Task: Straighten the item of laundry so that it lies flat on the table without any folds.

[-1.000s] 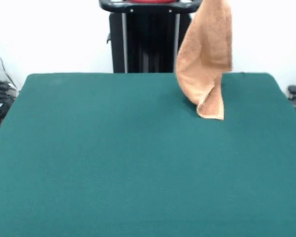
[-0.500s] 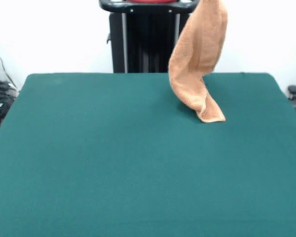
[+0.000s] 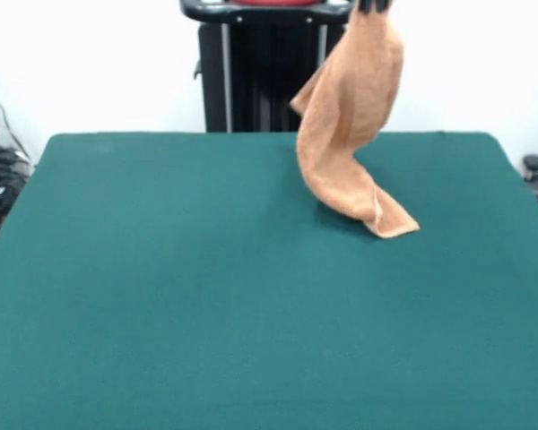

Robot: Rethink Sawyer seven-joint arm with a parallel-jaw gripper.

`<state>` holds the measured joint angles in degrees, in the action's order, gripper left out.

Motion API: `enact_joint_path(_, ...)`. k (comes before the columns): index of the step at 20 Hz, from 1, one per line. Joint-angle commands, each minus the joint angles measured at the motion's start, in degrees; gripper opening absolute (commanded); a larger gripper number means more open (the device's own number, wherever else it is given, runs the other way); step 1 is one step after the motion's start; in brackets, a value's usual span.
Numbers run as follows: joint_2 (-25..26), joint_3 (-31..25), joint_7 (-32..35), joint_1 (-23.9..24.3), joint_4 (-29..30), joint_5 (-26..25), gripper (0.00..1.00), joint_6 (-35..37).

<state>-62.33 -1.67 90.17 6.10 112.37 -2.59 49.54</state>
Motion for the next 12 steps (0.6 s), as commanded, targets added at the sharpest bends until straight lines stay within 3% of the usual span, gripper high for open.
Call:
enact_joint_path(1,9.0,-12.4,-15.4,4.5,-5.2,-7.1,0.00,-6.6)
enact_joint_path(6,8.7,-17.8,-22.5,8.2,-7.2,-15.7,0.00,-4.8)
enact_joint_path(12,8.1,-25.2,-27.8,13.9,-7.1,-22.0,0.00,-5.5)
